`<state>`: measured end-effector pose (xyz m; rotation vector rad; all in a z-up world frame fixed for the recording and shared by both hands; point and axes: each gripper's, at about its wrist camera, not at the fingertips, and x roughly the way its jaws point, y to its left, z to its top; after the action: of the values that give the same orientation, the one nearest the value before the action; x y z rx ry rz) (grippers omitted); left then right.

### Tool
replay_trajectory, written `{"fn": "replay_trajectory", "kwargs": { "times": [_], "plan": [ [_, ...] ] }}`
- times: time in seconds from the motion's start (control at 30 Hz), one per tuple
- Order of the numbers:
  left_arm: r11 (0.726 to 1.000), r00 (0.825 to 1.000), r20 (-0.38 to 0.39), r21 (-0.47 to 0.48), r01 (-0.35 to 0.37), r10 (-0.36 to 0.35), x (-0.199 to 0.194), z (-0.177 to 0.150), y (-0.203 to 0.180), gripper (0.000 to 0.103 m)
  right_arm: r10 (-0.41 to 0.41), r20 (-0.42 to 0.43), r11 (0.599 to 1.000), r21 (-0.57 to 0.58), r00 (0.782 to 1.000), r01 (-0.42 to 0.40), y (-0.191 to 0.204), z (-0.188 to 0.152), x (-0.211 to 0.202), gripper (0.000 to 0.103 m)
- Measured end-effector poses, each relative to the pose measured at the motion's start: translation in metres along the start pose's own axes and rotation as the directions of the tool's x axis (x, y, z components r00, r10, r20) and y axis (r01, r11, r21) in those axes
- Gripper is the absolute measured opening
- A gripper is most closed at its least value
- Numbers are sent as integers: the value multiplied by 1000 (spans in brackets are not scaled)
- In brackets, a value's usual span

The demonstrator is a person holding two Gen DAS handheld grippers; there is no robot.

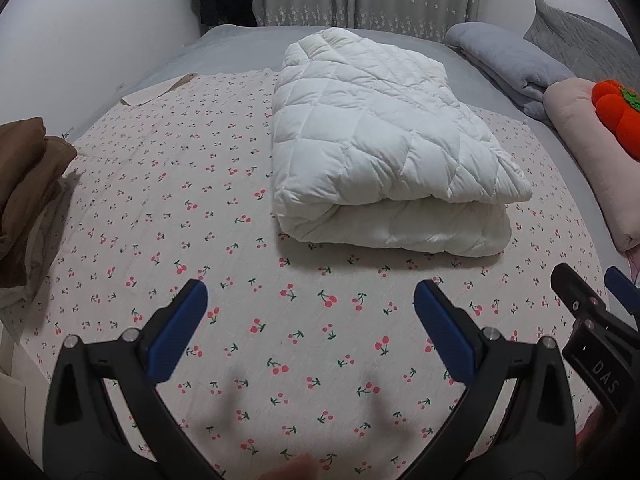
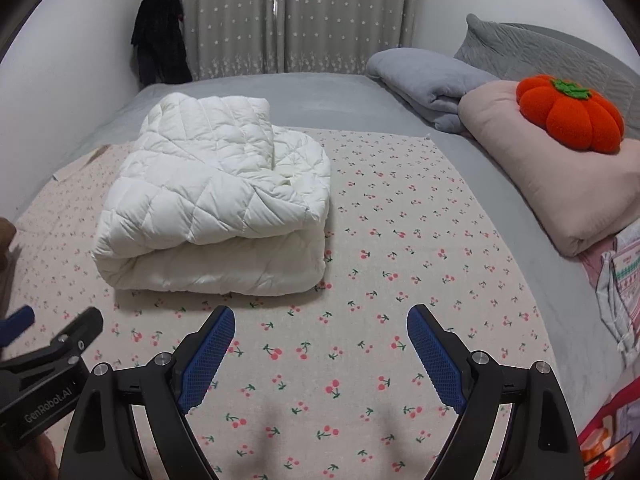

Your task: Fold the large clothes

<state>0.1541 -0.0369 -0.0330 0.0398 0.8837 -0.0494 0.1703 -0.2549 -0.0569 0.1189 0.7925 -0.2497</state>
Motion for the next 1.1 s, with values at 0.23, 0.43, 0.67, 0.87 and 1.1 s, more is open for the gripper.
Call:
{"fn": "replay_trajectory", "kwargs": {
  "times": [0.23, 0.43, 0.67, 0.87, 1.1],
  "plan": [
    [1000, 1000, 4, 4, -7, 7, -6, -2, 1, 103, -3, 17, 999, 32, 1000, 3, -2, -4, -7, 90],
    [1000, 1000, 15, 7, 14, -14, -11, -3, 2, 103, 12, 31, 1000, 14, 999, -12, 6, -4, -12, 90],
    [1000, 1000, 10, 4, 12, -12, -11, -3, 1, 103, 8, 21, 1000, 9, 1000, -8, 8, -5, -10, 90],
    [1000, 1000, 12, 4, 15, -15, -12, -3, 1, 103, 2, 11, 1000, 10, 1000, -2, 8, -6, -8, 90],
    [1000, 1000, 12, 4, 21, -21, -12, -3, 2, 103, 5, 13, 1000, 1, 1000, -5, 11, -7, -9, 90]
  ]
}}
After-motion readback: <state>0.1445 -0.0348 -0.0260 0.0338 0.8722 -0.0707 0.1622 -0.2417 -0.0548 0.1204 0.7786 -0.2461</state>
